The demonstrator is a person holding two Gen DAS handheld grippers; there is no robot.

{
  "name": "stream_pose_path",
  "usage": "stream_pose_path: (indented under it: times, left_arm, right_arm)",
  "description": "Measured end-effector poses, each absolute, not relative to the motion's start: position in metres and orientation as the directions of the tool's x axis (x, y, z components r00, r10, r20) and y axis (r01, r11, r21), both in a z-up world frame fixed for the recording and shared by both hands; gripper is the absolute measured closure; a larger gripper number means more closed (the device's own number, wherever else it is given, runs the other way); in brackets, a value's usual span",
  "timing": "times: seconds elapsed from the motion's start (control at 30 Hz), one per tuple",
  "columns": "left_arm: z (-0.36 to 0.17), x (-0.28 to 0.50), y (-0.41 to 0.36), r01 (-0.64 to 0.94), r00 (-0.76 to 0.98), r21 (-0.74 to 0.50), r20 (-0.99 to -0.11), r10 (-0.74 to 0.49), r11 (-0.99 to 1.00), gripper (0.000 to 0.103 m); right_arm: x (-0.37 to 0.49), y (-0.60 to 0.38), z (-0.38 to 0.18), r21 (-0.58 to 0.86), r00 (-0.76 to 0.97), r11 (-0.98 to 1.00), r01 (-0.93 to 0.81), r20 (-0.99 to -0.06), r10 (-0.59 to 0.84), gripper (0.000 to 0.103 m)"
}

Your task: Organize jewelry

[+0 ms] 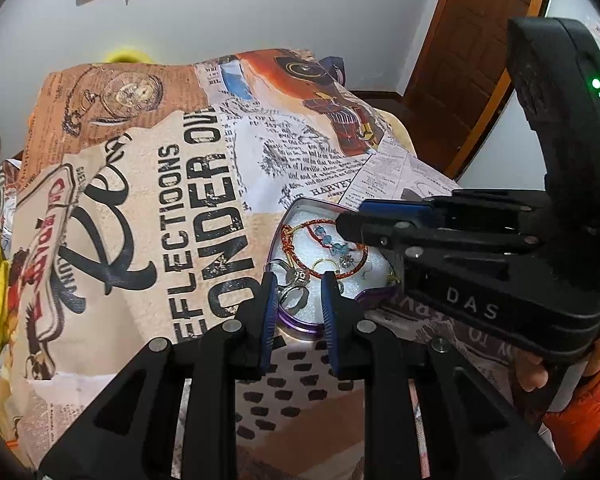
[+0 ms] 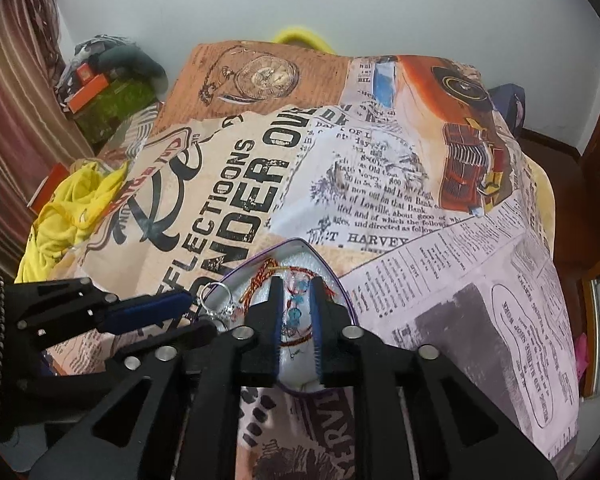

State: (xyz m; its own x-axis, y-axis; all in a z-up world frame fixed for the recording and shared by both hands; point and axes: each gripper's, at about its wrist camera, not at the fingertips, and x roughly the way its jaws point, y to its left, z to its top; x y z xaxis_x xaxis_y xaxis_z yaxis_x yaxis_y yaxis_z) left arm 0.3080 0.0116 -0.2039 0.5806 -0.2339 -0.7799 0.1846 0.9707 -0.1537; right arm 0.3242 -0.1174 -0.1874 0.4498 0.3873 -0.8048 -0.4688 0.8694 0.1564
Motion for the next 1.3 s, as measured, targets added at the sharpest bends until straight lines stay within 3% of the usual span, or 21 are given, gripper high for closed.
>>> stream_pose_path:
  times: [0.1, 0.43, 0.77, 1.07, 1.17, 1.3]
  left_arm:
    - [-0.195, 0.301, 0.013, 0.178, 0.6, -0.134, -0.771, -0.216, 0.975, 0.082]
    - [-0.139, 0.264, 0.023, 0.146, 0.702, -0.128, -0.685, -0.194, 0.981, 0.082]
    - [-0.036, 0.183, 0.022, 0.127, 0.879, -0.091, -0.45, -0.155, 0.988, 0.081]
    - [0.028, 0.075, 0.006, 0.078, 0.985, -0.007, -0.153, -0.078, 0.997, 0.057]
    - [0.034, 0.05, 0.003, 0.034, 0.995, 0.004, -0.093, -0.033, 0.999, 0.039]
    - [0.035, 0.027, 0.004, -0.036, 0.999, -0.001, -0.04, 0.036, 0.999, 0.003]
  right_arm:
    - [0.318, -0.12, -0.181, 0.156, 0.466, 0.869, -0.47, -0.792, 0.394, 0.078]
    - [0.28, -0.132, -0.128, 0.106, 0.591, 0.882, -0.459, -0.705, 0.393, 0.078]
    - [0.185, -0.155, -0.024, 0.052, 0.792, 0.893, -0.446, -0.441, 0.422, 0.078]
    - [0.082, -0.168, 0.035, 0.014, 0.893, 0.908, -0.419, -0.174, 0.415, 0.077]
    - [0.06, -0.17, 0.039, 0.004, 0.915, 0.922, -0.388, -0.12, 0.385, 0.065]
    - [0.044, -0.169, 0.038, 0.005, 0.939, 0.942, -0.337, -0.072, 0.336, 0.043]
